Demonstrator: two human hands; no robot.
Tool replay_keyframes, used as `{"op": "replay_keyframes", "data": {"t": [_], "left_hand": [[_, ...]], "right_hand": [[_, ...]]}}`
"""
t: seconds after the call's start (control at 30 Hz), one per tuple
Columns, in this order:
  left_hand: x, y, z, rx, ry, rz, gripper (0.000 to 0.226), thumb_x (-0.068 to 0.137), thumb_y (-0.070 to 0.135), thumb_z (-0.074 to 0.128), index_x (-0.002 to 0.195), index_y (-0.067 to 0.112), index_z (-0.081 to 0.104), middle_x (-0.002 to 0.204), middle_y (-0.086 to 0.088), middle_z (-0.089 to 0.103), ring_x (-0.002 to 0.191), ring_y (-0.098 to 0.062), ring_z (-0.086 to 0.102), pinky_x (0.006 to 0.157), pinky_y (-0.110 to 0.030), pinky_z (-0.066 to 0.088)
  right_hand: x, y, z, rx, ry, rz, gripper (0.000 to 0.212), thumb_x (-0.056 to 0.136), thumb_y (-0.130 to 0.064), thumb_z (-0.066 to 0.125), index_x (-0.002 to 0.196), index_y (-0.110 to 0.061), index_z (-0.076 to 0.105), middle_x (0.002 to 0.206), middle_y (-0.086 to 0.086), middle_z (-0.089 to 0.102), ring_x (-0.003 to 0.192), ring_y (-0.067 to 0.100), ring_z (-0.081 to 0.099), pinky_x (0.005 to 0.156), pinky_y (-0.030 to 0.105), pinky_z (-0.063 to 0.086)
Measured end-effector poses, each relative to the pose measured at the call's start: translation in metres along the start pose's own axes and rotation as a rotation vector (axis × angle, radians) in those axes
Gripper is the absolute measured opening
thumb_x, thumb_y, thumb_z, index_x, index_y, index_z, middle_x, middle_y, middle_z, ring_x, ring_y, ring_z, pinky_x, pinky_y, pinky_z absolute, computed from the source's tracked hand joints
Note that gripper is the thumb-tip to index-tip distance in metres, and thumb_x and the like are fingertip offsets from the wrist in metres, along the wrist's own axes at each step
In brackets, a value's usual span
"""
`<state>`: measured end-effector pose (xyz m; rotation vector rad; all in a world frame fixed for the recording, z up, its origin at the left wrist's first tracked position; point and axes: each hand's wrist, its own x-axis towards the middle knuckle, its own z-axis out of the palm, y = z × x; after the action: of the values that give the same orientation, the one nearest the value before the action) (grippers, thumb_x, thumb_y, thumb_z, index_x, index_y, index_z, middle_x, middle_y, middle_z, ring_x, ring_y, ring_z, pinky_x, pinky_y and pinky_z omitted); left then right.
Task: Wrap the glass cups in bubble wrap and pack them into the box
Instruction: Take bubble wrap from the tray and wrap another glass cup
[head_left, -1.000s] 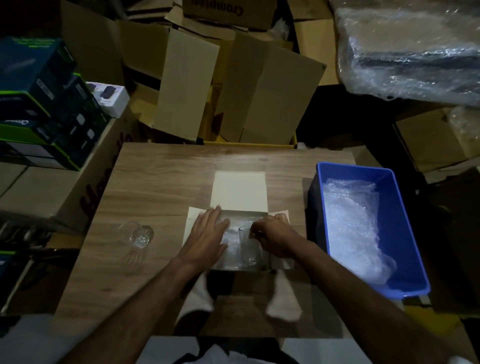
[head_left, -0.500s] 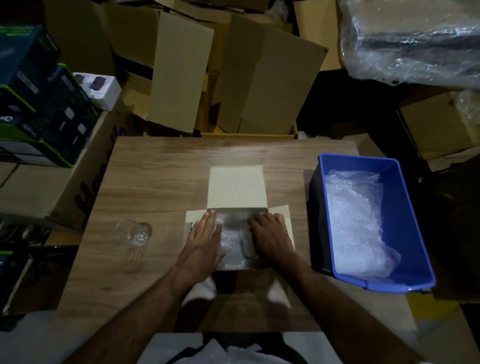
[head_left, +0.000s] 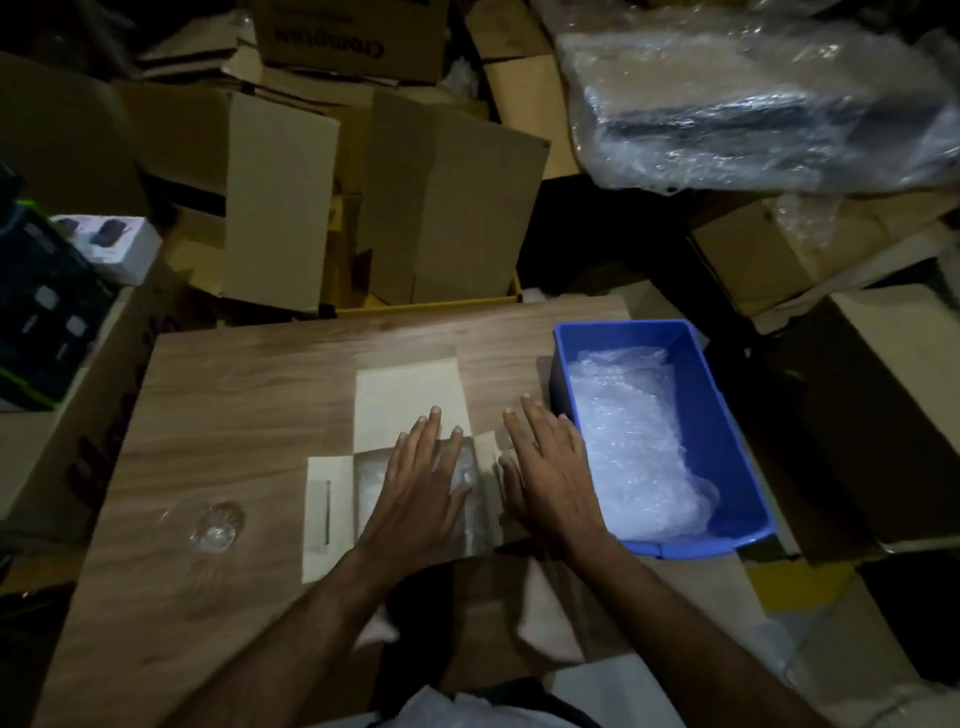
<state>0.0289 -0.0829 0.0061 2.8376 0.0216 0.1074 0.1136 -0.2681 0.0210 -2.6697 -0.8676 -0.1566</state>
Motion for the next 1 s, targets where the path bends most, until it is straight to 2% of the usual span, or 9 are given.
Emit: {"op": "replay_keyframes", "data": {"t": [0.13,0.3,0.37,0.43,0.5,0.6,0.7,0.8,1.0], "left_hand": [[0.025,0.04,0.007,0.014,0.002,0.042,0.066,0.098,0.04,0.048,0.155,0.01,0.033,0.166,-0.024,0.014,0.153,-0.037,0.014,0.122,-0.052,0.022],[0.053,0.092,0.02,-0.025,0.037,0.155,0.06,0.101,0.036,0.05,0.151,0.003,0.042,0.162,-0.028,0.024,0.15,-0.042,0.027,0.117,-0.055,0.031],[0.065,0.115,0.027,-0.062,0.038,0.161,0.059,0.102,0.037,0.046,0.151,0.003,0.042,0.161,-0.026,0.027,0.149,-0.041,0.029,0.118,-0.055,0.03],[0.077,0.133,0.034,-0.078,0.016,0.166,0.062,0.102,0.04,0.043,0.152,0.004,0.039,0.162,-0.026,0.026,0.15,-0.041,0.028,0.121,-0.053,0.027],[0.088,0.144,0.044,-0.058,-0.022,0.166,0.065,0.1,0.041,0.041,0.153,0.002,0.038,0.162,-0.026,0.025,0.149,-0.043,0.028,0.119,-0.054,0.028],[0.099,0.148,0.058,-0.008,-0.112,0.104,0.068,0.096,0.041,0.04,0.149,0.0,0.043,0.161,-0.029,0.024,0.146,-0.048,0.031,0.113,-0.059,0.035],[0.101,0.148,0.067,0.011,-0.159,0.029,0.07,0.096,0.04,0.035,0.157,0.007,0.028,0.167,-0.021,0.0,0.154,-0.041,0.007,0.123,-0.054,0.018],[0.102,0.147,0.069,-0.004,-0.138,0.016,0.07,0.097,0.035,0.034,0.161,0.012,0.016,0.167,-0.015,-0.015,0.154,-0.033,-0.012,0.123,-0.044,-0.003],[0.101,0.153,0.068,-0.006,-0.148,-0.013,0.067,0.103,0.028,0.042,0.162,0.015,0.012,0.165,-0.011,-0.022,0.152,-0.026,-0.02,0.12,-0.038,-0.007]], "right_hand": [[-0.014,0.034,-0.024,0.032,0.099,0.095,0.055,0.099,-0.029,0.051,0.151,-0.013,0.044,0.16,0.015,0.035,0.147,0.03,0.032,0.121,0.047,0.024],[-0.036,0.095,-0.031,0.067,0.143,0.259,0.055,0.095,-0.035,0.051,0.146,-0.014,0.052,0.157,0.017,0.04,0.145,0.033,0.039,0.114,0.045,0.034],[-0.044,0.123,-0.035,0.057,0.035,0.337,0.058,0.093,-0.037,0.056,0.147,-0.016,0.051,0.159,0.018,0.037,0.145,0.036,0.039,0.113,0.048,0.037],[-0.049,0.149,-0.037,0.016,-0.222,0.373,0.072,0.092,-0.043,0.063,0.155,-0.021,0.037,0.166,0.016,0.021,0.15,0.034,0.028,0.117,0.047,0.033],[-0.048,0.172,-0.036,-0.07,-0.444,0.323,0.088,0.086,-0.051,0.068,0.159,-0.024,0.026,0.168,0.016,0.008,0.153,0.034,0.019,0.121,0.043,0.027],[-0.04,0.19,-0.026,-0.123,-0.594,0.188,0.099,0.08,-0.052,0.075,0.16,-0.025,0.023,0.168,0.019,0.001,0.155,0.034,0.012,0.124,0.04,0.018],[-0.028,0.198,-0.013,-0.161,-0.643,0.068,0.084,0.085,-0.045,0.073,0.157,-0.027,0.032,0.168,0.02,0.004,0.154,0.034,0.012,0.125,0.041,0.019],[-0.019,0.202,0.0,-0.105,-0.589,-0.007,0.049,0.096,-0.034,0.06,0.144,-0.028,0.055,0.166,0.019,0.018,0.151,0.034,0.024,0.122,0.04,0.023],[-0.018,0.207,-0.002,-0.013,-0.449,-0.042,0.033,0.099,-0.023,0.056,0.128,-0.028,0.069,0.161,0.012,0.036,0.146,0.026,0.037,0.118,0.036,0.033]]}}
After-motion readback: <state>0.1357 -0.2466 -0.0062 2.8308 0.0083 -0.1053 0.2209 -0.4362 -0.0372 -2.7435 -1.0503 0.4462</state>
